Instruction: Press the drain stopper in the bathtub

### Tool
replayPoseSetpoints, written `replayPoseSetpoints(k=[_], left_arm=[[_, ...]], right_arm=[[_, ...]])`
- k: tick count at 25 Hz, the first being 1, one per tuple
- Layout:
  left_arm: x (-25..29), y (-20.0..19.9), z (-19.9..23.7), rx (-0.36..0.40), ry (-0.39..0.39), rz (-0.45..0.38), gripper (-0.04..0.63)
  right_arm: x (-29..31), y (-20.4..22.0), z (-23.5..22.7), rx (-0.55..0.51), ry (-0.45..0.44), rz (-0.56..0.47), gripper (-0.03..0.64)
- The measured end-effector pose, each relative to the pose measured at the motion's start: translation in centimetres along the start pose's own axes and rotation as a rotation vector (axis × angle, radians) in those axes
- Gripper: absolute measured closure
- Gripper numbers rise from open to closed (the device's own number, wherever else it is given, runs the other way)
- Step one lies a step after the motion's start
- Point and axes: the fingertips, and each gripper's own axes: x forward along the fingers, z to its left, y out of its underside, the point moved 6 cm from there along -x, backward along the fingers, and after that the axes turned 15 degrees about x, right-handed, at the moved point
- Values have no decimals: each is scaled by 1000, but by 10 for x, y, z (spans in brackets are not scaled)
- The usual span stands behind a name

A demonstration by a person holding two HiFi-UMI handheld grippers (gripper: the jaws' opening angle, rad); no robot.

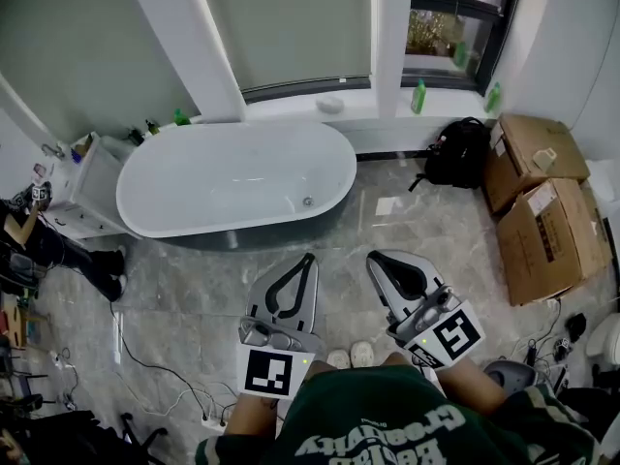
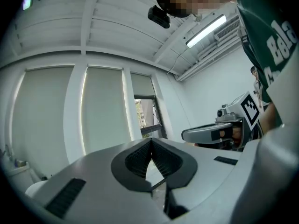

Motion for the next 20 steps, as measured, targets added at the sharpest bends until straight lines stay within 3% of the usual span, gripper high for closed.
replayPoseSetpoints(k=[20], left_arm=[[-2,-8,-48,-20,0,24,586]], right_arm=[[-48,10,-9,17,22,-4,603]])
